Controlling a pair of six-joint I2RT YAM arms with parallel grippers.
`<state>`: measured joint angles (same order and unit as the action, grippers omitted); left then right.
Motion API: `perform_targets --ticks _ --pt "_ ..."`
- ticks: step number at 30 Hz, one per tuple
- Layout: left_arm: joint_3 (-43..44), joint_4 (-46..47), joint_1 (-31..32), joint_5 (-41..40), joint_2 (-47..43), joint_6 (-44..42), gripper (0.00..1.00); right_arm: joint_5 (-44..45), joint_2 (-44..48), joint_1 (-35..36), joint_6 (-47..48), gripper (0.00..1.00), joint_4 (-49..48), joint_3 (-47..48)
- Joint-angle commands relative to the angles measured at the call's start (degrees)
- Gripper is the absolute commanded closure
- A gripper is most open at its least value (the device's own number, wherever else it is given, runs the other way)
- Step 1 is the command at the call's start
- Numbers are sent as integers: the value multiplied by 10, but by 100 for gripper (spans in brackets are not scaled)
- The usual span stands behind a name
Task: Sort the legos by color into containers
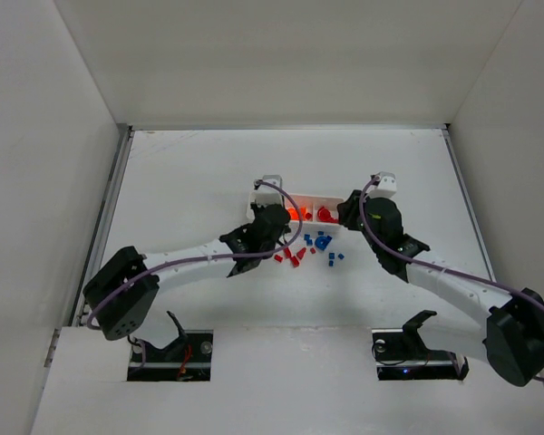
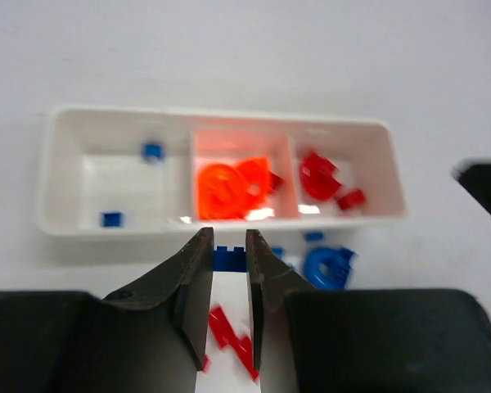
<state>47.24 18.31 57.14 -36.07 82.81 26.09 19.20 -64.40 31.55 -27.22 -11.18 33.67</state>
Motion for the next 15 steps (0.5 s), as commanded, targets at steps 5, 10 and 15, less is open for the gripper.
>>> perform_targets --ticks 5,10,15 --pt "25 31 -118 23 58 -11 87 -3 -15 14 2 56 -27 10" --pt "51 28 -146 39 94 -9 83 -12 -20 46 7 56 -16 14" --pt "52 31 -150 34 100 -7 68 -14 -44 103 11 59 5 27"
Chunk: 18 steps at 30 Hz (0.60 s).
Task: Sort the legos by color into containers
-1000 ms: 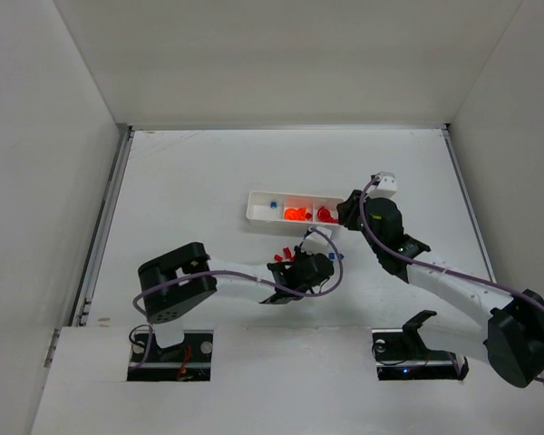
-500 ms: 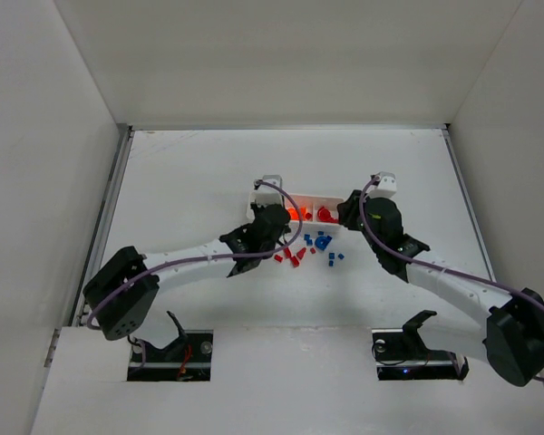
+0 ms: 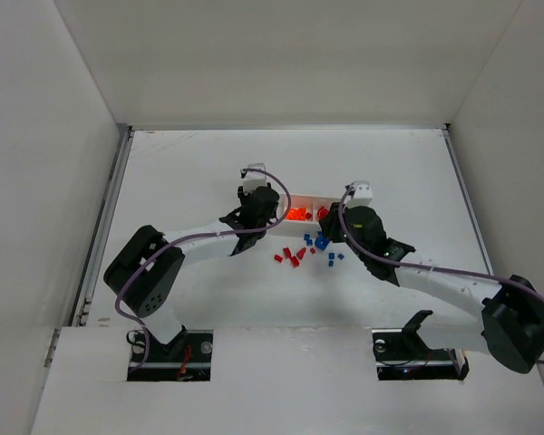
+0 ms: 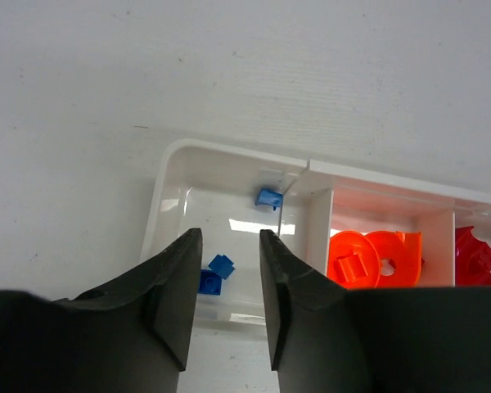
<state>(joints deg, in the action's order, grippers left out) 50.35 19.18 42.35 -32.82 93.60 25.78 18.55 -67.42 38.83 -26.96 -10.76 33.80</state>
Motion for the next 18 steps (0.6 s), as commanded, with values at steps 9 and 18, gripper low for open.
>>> perform_targets --ticks 9,18 --pt "-38 24 4 6 -82 22 64 19 -89 159 10 70 14 66" --pt "-186 23 -28 57 -228 105 66 -1 -199 199 26 53 13 121"
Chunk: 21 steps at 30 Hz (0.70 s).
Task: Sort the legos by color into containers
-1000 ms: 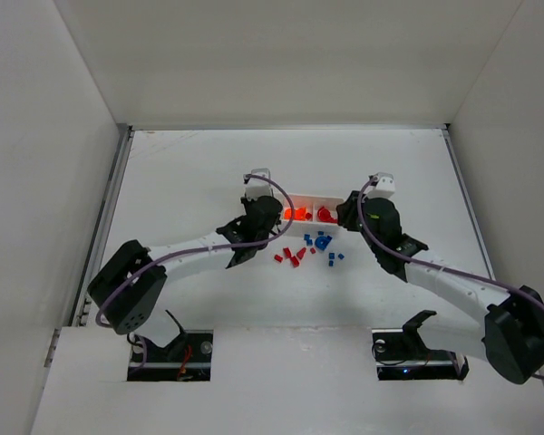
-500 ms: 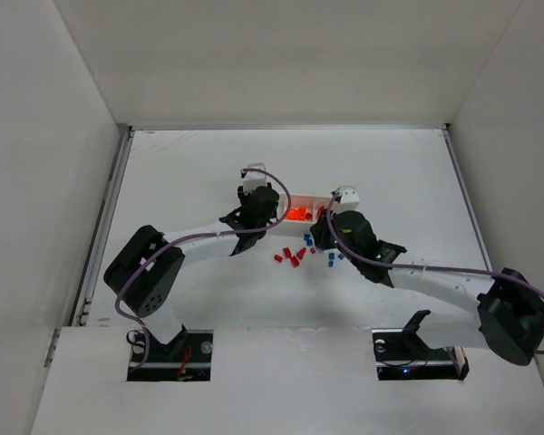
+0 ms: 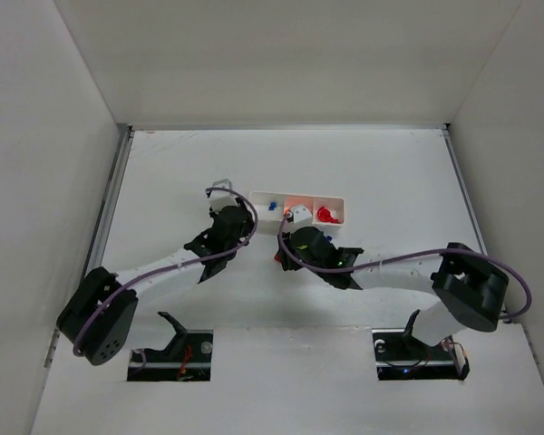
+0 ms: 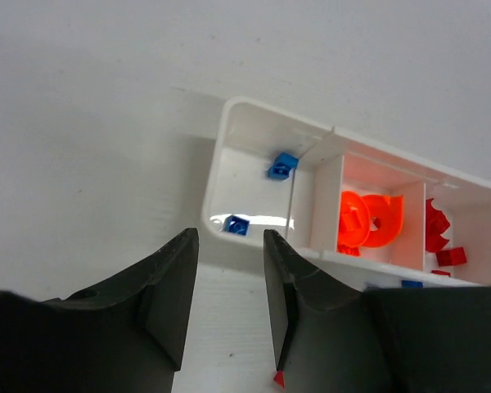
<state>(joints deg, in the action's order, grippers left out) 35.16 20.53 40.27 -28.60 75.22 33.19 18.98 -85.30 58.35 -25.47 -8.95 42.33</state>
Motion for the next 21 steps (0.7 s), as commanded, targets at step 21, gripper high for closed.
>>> perform_targets --ticks 21 --pt "-163 -11 29 3 -191 55 66 -32 -150 -4 10 74 4 92"
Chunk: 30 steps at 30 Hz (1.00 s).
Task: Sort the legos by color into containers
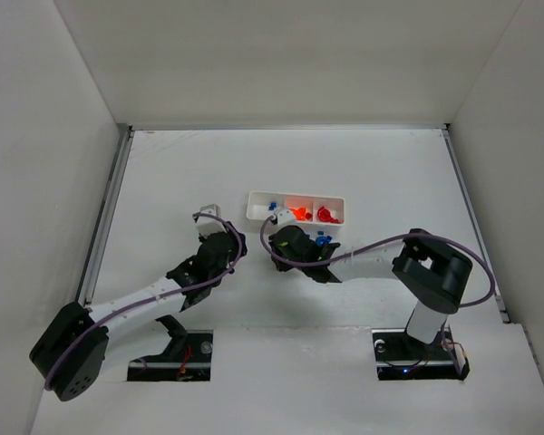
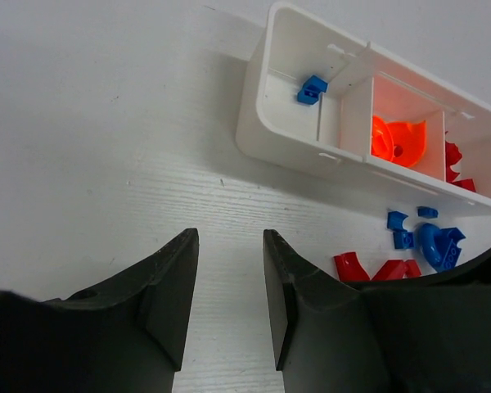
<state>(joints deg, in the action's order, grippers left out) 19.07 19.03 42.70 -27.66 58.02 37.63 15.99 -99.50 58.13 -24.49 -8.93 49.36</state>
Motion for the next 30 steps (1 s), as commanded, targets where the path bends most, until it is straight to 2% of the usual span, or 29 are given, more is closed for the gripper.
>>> perform_targets --ticks 1,4,11,17,23,30 --pt "1 -1 9 -8 -24 10 66 0 -4 -2 0 77 4 21" --pt "11 -11 23 -8 -32 10 66 8 29 0 -3 82 -3 14" --pt "31 -13 60 -23 -26 6 66 22 135 -17 -2 84 1 -11" --pt "75 -4 130 -23 31 5 66 33 219 -111 -4 83 6 -37" --pt "148 33 208 -21 152 -14 66 22 205 -222 -21 83 6 -37" --pt "230 47 237 -19 262 -59 66 21 161 -253 -19 80 -13 -30"
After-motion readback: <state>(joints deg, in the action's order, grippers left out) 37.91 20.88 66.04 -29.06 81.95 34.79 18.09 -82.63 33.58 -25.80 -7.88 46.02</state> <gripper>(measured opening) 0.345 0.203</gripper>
